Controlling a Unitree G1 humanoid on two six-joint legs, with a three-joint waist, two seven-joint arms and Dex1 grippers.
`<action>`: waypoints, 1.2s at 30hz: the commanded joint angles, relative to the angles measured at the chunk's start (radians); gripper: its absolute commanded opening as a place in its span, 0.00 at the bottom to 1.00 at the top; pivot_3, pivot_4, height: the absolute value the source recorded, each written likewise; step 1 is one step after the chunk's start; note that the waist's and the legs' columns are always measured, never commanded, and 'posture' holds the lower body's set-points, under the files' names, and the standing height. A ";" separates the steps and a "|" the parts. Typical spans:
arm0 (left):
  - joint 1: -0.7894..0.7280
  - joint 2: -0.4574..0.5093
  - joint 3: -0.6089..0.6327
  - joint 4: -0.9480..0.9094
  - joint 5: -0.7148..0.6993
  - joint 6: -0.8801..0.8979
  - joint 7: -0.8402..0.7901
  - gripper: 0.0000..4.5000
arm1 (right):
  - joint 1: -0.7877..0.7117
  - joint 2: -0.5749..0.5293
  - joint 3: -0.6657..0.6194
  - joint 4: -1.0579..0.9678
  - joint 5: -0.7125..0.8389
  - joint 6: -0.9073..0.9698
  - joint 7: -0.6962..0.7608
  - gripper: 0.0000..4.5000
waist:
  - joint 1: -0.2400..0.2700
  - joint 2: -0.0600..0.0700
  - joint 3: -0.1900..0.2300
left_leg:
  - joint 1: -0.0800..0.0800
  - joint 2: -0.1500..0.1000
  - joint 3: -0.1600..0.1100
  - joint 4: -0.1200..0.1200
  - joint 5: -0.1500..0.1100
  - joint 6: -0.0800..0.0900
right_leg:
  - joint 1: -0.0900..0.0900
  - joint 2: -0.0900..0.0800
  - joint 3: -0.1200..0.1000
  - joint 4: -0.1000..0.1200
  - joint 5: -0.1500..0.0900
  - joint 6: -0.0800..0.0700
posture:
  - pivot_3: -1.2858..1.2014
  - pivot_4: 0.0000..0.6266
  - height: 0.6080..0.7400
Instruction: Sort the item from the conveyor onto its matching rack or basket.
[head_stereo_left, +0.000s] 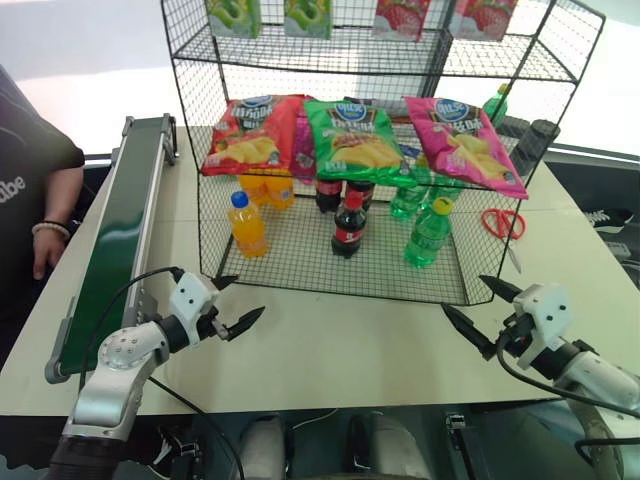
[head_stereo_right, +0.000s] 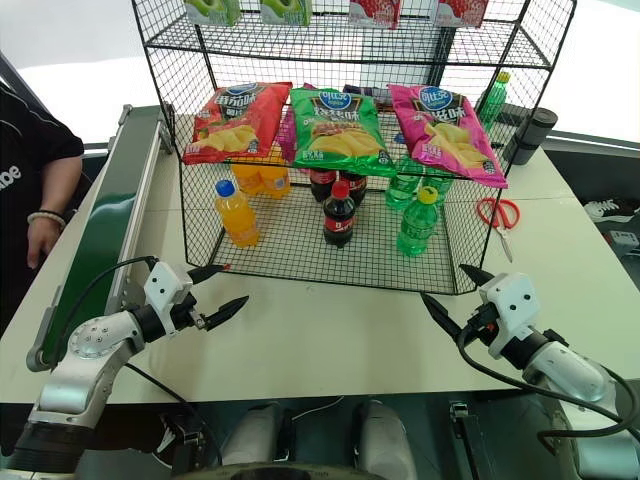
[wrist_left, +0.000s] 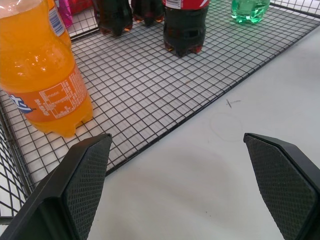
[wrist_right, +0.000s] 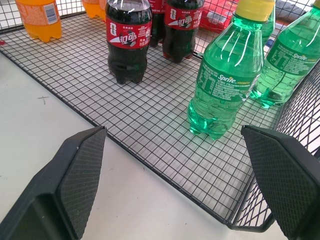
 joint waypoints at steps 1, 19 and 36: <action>-0.003 0.010 0.021 -0.035 -0.010 -0.015 -0.005 1.00 | -0.007 0.010 -0.003 -0.005 0.001 -0.021 -0.005 1.00 | 0.000 0.000 0.000 | 0.000 0.000 0.000 0.000 0.000 0.000 | 0.000 0.000 0.000 0.000 0.000 0.000 | 0.52 0.24 0.96; 0.004 0.009 0.016 -0.052 -0.001 0.000 0.016 1.00 | -0.003 0.009 0.007 -0.008 -0.006 -0.023 -0.010 1.00 | 0.000 0.000 0.000 | 0.000 0.000 0.000 0.000 0.000 0.000 | 0.000 0.000 0.000 0.000 0.000 0.000 | 0.52 0.24 0.96; 0.028 0.010 0.023 -0.071 0.001 0.007 0.032 1.00 | -0.018 0.009 0.032 -0.015 -0.010 -0.013 -0.022 1.00 | 0.000 0.000 0.000 | 0.000 0.000 0.000 0.000 0.000 0.000 | 0.000 0.000 0.000 0.000 0.000 0.000 | 0.52 0.24 0.96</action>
